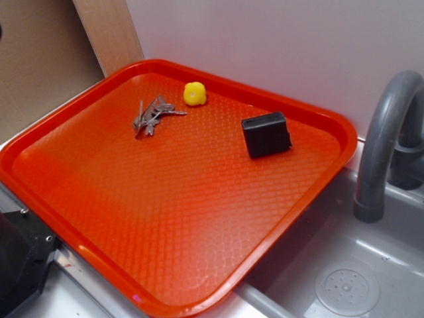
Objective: Grab the black box.
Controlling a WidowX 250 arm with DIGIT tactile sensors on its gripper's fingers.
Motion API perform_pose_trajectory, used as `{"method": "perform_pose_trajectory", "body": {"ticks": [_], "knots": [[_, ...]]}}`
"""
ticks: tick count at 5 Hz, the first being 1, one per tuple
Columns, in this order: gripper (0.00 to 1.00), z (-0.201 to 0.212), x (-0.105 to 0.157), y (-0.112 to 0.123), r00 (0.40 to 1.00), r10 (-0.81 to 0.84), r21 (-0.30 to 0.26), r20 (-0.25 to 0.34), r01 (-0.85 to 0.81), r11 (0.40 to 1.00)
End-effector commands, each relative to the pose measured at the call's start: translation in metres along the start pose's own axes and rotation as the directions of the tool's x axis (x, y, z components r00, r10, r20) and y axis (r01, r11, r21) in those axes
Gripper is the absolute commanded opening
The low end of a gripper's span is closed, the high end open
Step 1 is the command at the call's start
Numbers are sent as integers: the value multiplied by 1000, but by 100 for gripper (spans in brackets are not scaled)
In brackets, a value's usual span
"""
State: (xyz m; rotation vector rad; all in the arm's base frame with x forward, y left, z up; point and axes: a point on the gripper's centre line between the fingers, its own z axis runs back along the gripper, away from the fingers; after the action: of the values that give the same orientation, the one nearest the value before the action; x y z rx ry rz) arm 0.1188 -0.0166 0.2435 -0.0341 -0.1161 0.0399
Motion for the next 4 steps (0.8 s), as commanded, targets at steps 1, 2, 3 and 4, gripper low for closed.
{"method": "perform_pose_trajectory", "body": {"ticks": [1,2,3,4], "knots": [[100,0,0,0,1000,0,0,0,0,1000],[100,-12,49,-3,977,-149,20,151,147,989],[100,-39,95,-27,946,-273,11,173,275,961],[100,-82,129,-62,910,-382,-61,160,396,916]]}}
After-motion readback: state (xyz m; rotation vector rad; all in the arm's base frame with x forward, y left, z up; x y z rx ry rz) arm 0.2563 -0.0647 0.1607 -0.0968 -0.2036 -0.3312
